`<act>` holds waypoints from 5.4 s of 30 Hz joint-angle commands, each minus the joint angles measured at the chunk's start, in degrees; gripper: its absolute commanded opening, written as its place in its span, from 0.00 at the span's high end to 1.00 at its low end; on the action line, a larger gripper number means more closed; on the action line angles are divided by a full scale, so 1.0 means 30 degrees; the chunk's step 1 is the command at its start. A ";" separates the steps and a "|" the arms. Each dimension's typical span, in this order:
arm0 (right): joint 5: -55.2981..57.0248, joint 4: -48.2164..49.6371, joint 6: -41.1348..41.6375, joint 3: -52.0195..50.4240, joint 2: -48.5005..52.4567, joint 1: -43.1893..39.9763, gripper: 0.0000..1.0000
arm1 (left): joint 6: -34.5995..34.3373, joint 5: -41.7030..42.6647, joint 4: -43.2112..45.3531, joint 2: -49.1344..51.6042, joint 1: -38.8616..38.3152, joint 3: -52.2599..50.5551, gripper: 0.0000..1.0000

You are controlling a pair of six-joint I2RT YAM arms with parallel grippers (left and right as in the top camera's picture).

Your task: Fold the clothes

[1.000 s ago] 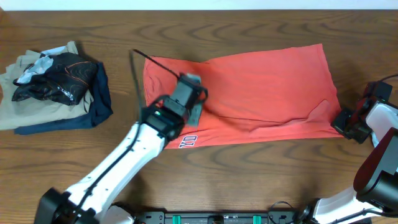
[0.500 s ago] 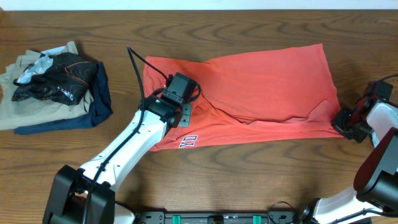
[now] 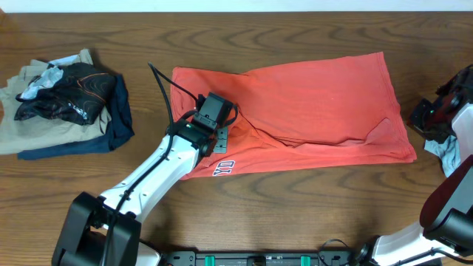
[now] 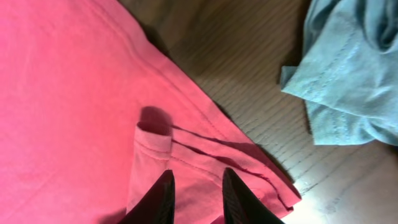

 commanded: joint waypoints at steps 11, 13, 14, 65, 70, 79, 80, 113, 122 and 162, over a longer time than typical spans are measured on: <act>-0.0350 -0.0138 -0.0328 -0.0612 0.1545 0.1829 0.67 | -0.0306 0.0510 0.1180 0.1770 0.0022 -0.0627 0.52; -0.0342 -0.0131 -0.0335 -0.0641 0.1690 0.1960 0.68 | -0.0306 0.0503 0.1188 0.2266 0.0029 -0.0627 0.52; -0.0342 -0.0138 -0.0328 -0.0648 0.1756 0.1989 0.68 | -0.0306 0.0503 0.1188 0.2506 0.0022 -0.0627 0.52; -0.0350 0.1071 0.1625 -0.1902 0.2244 0.1974 0.64 | -0.0306 0.0510 0.1195 0.3177 0.0022 -0.0627 0.51; -0.0350 0.1821 0.1690 -0.2055 0.2244 0.1974 0.70 | -0.0313 0.0510 0.1188 0.3177 0.0022 -0.0627 0.51; -0.0845 0.3264 0.1756 -0.2047 0.2244 0.1953 0.75 | -0.0313 0.0510 0.1188 0.3177 0.0022 -0.0627 0.51; -0.0860 0.3490 0.1756 -0.2047 0.2244 0.1960 0.72 | -0.0313 0.0510 0.1188 0.3177 0.0022 -0.0627 0.52; 0.1836 0.3650 0.2477 0.1035 0.0743 0.1545 0.99 | -0.0306 0.0510 0.1188 0.3177 0.0022 -0.0627 0.51; 0.3293 0.2368 0.2178 0.0998 0.0867 0.1574 0.31 | -0.0306 0.0044 0.1297 0.3169 0.0029 -0.0619 0.51; 0.5238 -0.5144 0.3111 -0.4918 0.0794 0.0816 0.99 | -0.5144 0.1727 -0.4335 0.2798 0.5085 -0.4371 0.51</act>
